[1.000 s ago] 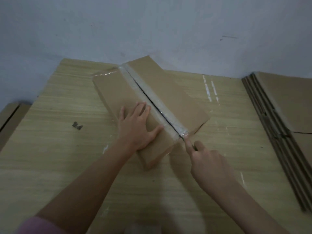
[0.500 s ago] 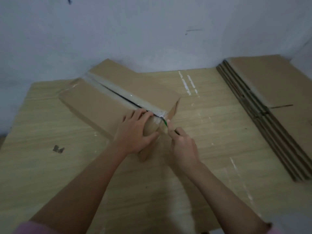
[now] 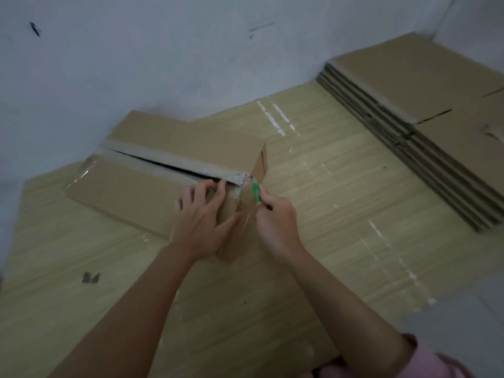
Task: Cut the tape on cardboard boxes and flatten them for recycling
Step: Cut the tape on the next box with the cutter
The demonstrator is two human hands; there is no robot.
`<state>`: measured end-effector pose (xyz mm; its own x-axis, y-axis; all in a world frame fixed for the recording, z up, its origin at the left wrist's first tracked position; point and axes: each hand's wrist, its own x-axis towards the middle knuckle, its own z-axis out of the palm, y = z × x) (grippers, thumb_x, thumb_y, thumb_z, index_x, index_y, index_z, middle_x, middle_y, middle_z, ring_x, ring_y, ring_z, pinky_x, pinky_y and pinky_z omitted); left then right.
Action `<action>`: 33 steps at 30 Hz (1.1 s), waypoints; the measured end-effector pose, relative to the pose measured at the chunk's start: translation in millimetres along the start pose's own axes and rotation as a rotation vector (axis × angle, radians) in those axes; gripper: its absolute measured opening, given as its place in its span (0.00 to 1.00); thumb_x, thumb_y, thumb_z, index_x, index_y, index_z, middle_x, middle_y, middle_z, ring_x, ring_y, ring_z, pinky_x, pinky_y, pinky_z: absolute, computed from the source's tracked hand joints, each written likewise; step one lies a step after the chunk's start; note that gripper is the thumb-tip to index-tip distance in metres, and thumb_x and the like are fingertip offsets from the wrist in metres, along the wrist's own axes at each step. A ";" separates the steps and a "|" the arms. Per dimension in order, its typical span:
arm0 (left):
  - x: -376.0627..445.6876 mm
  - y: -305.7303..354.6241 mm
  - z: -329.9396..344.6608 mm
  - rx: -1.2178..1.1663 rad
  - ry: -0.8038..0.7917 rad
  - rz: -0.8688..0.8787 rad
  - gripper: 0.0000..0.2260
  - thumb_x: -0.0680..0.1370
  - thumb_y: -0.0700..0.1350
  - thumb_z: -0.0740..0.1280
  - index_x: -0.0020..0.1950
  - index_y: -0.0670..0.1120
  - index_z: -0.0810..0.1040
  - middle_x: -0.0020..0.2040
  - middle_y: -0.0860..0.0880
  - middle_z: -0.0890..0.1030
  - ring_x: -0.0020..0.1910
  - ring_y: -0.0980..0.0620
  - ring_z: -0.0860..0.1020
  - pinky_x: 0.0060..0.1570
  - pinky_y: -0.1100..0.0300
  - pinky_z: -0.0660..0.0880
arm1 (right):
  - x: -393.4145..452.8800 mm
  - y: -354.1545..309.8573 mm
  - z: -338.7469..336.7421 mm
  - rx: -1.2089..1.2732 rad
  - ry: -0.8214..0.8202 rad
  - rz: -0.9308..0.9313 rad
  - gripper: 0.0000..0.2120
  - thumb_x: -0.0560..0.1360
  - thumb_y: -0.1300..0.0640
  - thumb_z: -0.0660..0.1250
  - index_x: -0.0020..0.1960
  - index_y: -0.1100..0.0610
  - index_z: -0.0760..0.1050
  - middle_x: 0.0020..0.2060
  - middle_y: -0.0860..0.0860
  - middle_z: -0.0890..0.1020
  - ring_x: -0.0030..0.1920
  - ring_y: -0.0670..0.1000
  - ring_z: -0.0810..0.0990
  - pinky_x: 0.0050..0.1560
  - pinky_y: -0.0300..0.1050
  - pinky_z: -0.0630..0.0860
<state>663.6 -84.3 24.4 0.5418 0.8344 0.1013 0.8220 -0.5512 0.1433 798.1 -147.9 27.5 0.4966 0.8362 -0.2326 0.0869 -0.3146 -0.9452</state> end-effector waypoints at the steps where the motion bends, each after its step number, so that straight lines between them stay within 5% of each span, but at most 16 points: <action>1: 0.3 -0.1 -0.2 0.002 -0.003 -0.001 0.38 0.71 0.68 0.46 0.73 0.47 0.65 0.64 0.43 0.69 0.59 0.45 0.64 0.55 0.50 0.63 | 1.1 -0.9 0.2 0.013 0.001 0.015 0.23 0.76 0.68 0.58 0.70 0.57 0.69 0.65 0.52 0.75 0.60 0.51 0.76 0.56 0.39 0.72; 4: 1.2 -0.4 0.6 0.007 -0.006 -0.004 0.37 0.71 0.67 0.47 0.73 0.47 0.66 0.63 0.43 0.70 0.59 0.42 0.67 0.54 0.49 0.64 | 4.8 -1.3 -1.2 0.026 0.021 0.021 0.22 0.75 0.68 0.58 0.69 0.58 0.70 0.65 0.53 0.76 0.59 0.49 0.76 0.59 0.42 0.73; 8: 1.3 0.8 0.3 -0.003 0.011 0.001 0.35 0.72 0.66 0.50 0.71 0.46 0.68 0.60 0.41 0.72 0.56 0.41 0.69 0.52 0.48 0.66 | 8.0 0.6 -1.3 0.048 0.013 0.035 0.22 0.75 0.67 0.58 0.67 0.56 0.72 0.60 0.56 0.79 0.49 0.46 0.71 0.51 0.38 0.67; 13: 1.2 1.6 0.1 -0.010 0.002 -0.007 0.35 0.72 0.66 0.50 0.71 0.46 0.69 0.60 0.41 0.72 0.56 0.40 0.70 0.52 0.48 0.66 | 8.0 -4.7 -4.7 -0.016 -0.043 0.025 0.21 0.75 0.67 0.58 0.66 0.57 0.74 0.56 0.51 0.81 0.50 0.45 0.71 0.51 0.36 0.66; 17: 2.6 1.1 0.7 -0.011 -0.007 -0.010 0.36 0.72 0.66 0.50 0.71 0.46 0.68 0.61 0.41 0.72 0.57 0.40 0.70 0.52 0.47 0.66 | 13.7 -14.6 -4.7 -0.080 -0.116 0.031 0.18 0.73 0.68 0.58 0.60 0.60 0.79 0.43 0.51 0.78 0.44 0.48 0.72 0.36 0.35 0.67; 20: 2.0 1.8 0.3 -0.023 0.008 -0.006 0.35 0.72 0.66 0.50 0.71 0.45 0.69 0.61 0.41 0.72 0.57 0.40 0.70 0.52 0.47 0.66 | 14.7 -16.6 -13.9 -0.162 -0.174 0.017 0.16 0.71 0.69 0.58 0.55 0.67 0.78 0.38 0.61 0.79 0.37 0.52 0.72 0.34 0.42 0.67; 24: 4.5 1.0 -0.9 -0.023 0.004 0.003 0.37 0.70 0.67 0.50 0.70 0.46 0.70 0.61 0.42 0.71 0.57 0.42 0.69 0.50 0.51 0.62 | 16.1 -17.0 -33.7 -0.224 -0.256 0.004 0.19 0.75 0.65 0.59 0.60 0.54 0.79 0.30 0.41 0.73 0.29 0.40 0.66 0.22 0.27 0.62; 30: 21.4 -5.2 -8.5 -0.063 -0.019 0.027 0.40 0.61 0.73 0.53 0.62 0.49 0.73 0.58 0.48 0.68 0.54 0.50 0.64 0.48 0.58 0.54 | 13.5 -23.4 -36.4 -0.248 -0.277 -0.028 0.23 0.73 0.68 0.57 0.65 0.54 0.75 0.58 0.49 0.80 0.32 0.39 0.66 0.20 0.23 0.61; 33: 26.5 -4.7 -5.9 -0.119 0.010 0.007 0.39 0.59 0.75 0.55 0.59 0.49 0.73 0.55 0.50 0.67 0.54 0.52 0.62 0.49 0.58 0.55 | 12.6 -24.3 -33.7 -0.235 -0.269 -0.014 0.23 0.74 0.67 0.58 0.65 0.54 0.75 0.61 0.51 0.79 0.32 0.40 0.68 0.19 0.25 0.60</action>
<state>673.0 -59.7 32.2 0.5453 0.8307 0.1126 0.7911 -0.5543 0.2585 831.3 -144.8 55.3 0.2516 0.9195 -0.3019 0.3038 -0.3712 -0.8775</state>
